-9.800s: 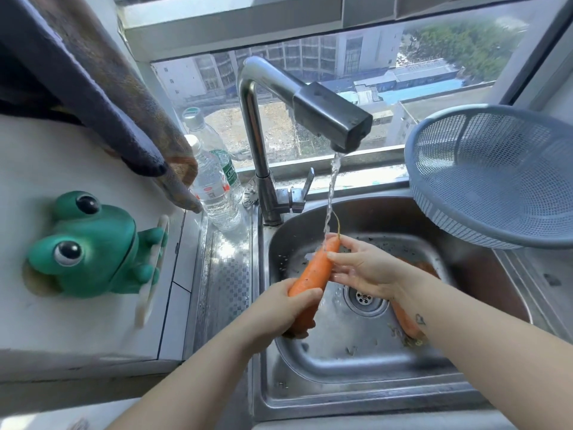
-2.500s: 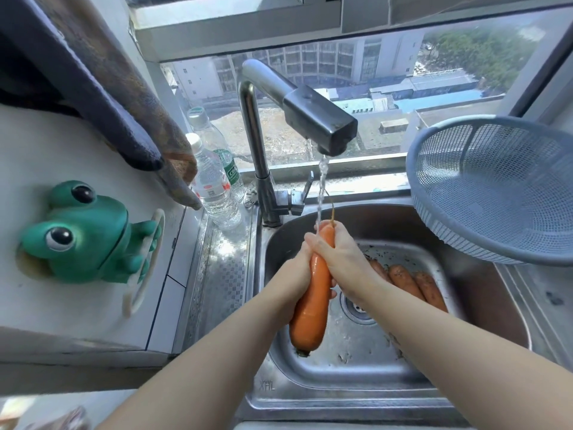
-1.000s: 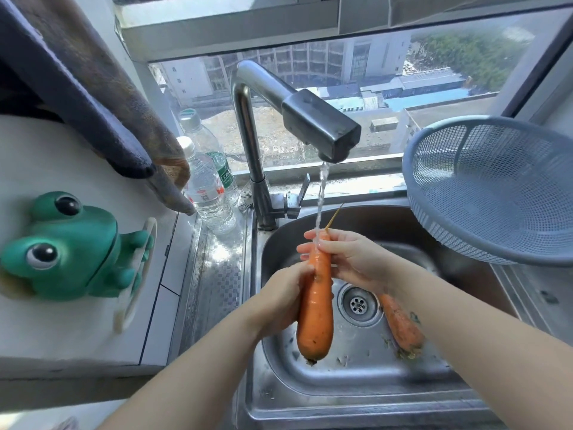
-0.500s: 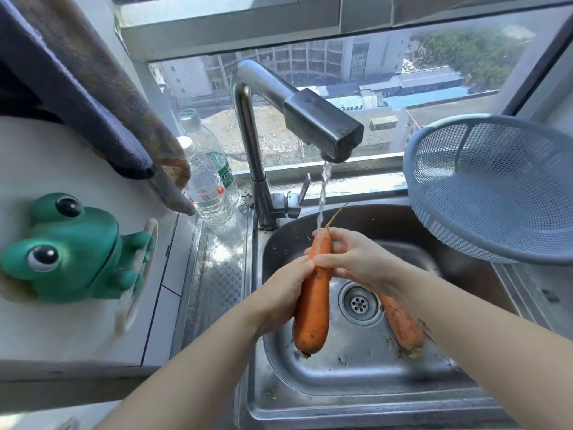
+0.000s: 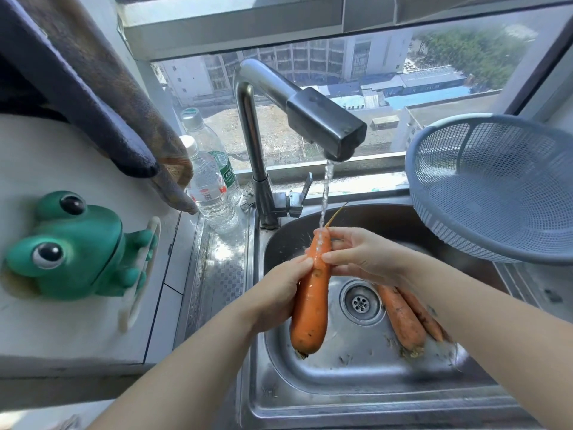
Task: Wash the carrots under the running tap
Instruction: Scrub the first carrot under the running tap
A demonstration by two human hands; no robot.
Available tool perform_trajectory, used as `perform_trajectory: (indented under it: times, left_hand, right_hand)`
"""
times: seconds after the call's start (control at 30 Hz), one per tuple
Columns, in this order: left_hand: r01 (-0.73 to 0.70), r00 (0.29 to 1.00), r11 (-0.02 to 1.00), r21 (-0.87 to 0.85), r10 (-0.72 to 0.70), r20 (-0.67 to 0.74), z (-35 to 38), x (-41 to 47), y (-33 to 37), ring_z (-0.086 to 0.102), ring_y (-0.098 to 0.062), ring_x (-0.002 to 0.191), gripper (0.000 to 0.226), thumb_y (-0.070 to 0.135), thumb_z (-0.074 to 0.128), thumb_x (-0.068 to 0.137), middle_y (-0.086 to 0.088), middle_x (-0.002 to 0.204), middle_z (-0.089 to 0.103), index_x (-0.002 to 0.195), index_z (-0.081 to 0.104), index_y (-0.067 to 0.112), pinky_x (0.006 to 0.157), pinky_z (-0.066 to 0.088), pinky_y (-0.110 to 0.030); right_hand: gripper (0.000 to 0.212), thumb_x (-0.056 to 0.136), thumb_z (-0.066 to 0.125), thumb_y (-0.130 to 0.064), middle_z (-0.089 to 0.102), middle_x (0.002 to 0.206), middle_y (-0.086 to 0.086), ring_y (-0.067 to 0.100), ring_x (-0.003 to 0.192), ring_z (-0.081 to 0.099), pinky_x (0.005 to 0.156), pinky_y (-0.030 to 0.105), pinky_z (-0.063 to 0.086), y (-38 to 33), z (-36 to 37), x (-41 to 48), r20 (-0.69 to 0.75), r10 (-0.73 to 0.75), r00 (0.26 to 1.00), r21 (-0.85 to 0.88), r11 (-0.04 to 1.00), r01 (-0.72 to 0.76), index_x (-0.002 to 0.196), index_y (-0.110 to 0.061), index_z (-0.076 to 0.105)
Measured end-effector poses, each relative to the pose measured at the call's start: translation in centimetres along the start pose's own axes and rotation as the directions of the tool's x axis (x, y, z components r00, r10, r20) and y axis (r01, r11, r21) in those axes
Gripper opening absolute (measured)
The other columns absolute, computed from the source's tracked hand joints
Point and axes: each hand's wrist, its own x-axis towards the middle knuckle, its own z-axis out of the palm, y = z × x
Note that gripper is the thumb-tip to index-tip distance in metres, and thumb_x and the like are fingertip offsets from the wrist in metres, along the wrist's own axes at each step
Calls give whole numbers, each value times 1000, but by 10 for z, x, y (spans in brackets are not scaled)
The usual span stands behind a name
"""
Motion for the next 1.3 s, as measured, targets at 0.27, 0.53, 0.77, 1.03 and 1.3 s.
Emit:
perform_trajectory:
  times: [0.27, 0.53, 0.77, 1.03, 1.3]
  left_hand:
    - [-7, 1000, 999, 41, 8, -23, -2, 0, 5, 60, -10, 80, 28, 27, 41, 101, -3, 99, 68, 118, 62, 19, 80, 47, -29]
    - [12, 999, 997, 81, -8, -52, 1, 0, 12, 59, -9, 77, 28, 22, 37, 103, -1, 95, 67, 114, 63, 20, 76, 46, -27]
    - [2, 999, 995, 101, 1, -35, 3, -1, 16, 60, -2, 71, 30, 20, 35, 104, 4, 93, 68, 119, 61, 17, 70, 46, -20]
    - [6, 998, 995, 98, 0, -63, 4, -1, 17, 59, -4, 73, 29, 20, 36, 104, 2, 94, 68, 112, 63, 22, 74, 45, -23]
    - [6, 999, 991, 130, 0, -47, 3, -4, 15, 62, -3, 82, 30, 22, 34, 105, -3, 117, 68, 120, 60, 24, 75, 46, -21]
  right_hand:
    - [17, 89, 58, 6, 67, 93, 16, 28, 89, 66, 88, 42, 56, 3, 4, 3, -67, -84, 994, -144, 987, 74, 104, -2, 57]
    - [23, 85, 56, 11, 68, 91, 16, 28, 86, 67, 83, 41, 58, 1, 7, 2, -153, -103, 983, -188, 980, 73, 106, 4, 59]
    - [26, 84, 55, 13, 67, 97, 23, 29, 88, 65, 85, 43, 57, 0, 9, 3, -176, -93, 980, -167, 984, 63, 109, 8, 56]
    - [32, 85, 52, 14, 66, 105, 27, 30, 91, 65, 85, 39, 57, -2, 11, 2, -182, -74, 981, -137, 989, 49, 116, 8, 53]
    - [26, 86, 55, 10, 64, 111, 28, 38, 102, 66, 85, 41, 57, 0, 13, 2, -181, -75, 981, -117, 992, 54, 104, -7, 59]
